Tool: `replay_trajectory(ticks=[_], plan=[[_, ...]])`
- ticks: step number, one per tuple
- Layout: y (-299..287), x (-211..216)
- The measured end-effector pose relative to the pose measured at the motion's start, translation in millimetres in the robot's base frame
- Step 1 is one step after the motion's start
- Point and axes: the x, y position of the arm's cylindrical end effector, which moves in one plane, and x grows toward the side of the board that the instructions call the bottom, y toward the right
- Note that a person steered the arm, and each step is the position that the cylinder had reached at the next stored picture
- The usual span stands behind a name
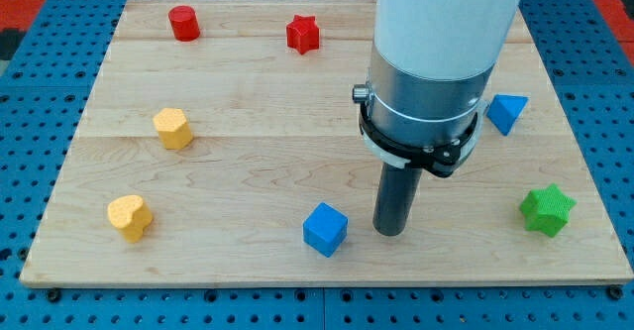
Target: Push the blue cube towards the top right of hexagon
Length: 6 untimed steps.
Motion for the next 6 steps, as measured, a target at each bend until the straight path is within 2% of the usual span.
replay_trajectory(ticks=[1,2,3,6], plan=[[-7.8,36.2],[-17.2,54.9],[-20.8,51.2],[-154.3,-73.7]])
